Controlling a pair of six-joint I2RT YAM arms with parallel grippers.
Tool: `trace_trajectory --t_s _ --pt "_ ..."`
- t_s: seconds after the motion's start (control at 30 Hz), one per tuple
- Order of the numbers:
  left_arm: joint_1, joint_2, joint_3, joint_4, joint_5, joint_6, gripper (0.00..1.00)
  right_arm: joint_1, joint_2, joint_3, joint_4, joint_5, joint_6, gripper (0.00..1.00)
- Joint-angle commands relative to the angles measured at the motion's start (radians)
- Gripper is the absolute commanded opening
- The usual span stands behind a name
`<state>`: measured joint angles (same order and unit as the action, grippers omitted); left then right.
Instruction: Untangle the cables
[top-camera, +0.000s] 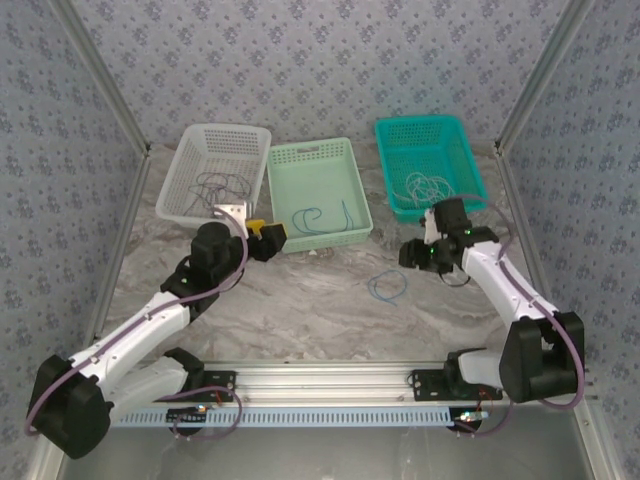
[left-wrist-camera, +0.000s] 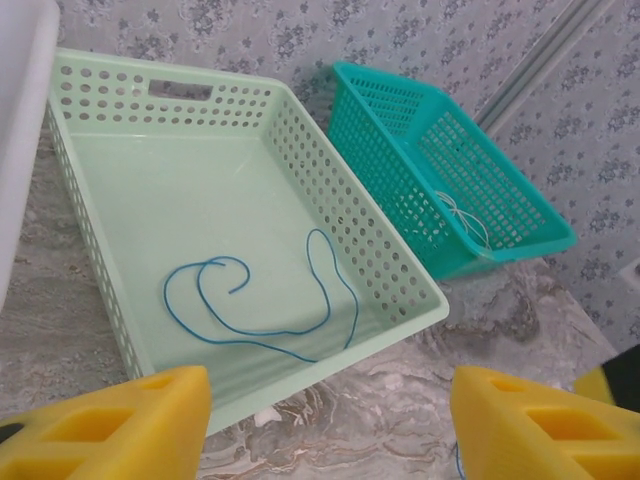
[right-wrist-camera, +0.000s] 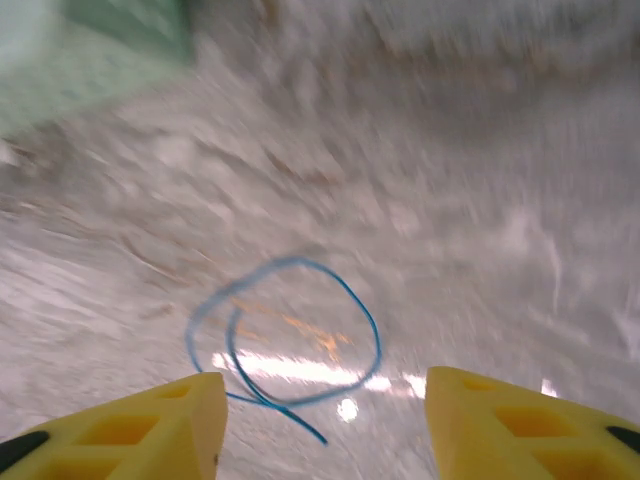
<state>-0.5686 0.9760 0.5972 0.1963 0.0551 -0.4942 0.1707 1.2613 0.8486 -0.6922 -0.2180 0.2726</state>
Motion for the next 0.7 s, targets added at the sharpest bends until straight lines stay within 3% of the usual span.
trace_trajectory --t_s 0.0,0.2,0.67 --pt "-0.008 -0.007 0.009 -0.003 0.012 0.014 0.65 0.049 -0.046 -0.056 -0.015 0.068 0.078 0.54" --pt "-0.014 0.008 0.012 0.009 0.015 0.009 0.66 0.136 0.013 -0.123 0.021 0.096 0.118 0.56" --pt "-0.019 -0.002 0.004 0.003 0.01 0.0 0.67 0.174 0.179 -0.1 0.177 0.223 0.146 0.5"
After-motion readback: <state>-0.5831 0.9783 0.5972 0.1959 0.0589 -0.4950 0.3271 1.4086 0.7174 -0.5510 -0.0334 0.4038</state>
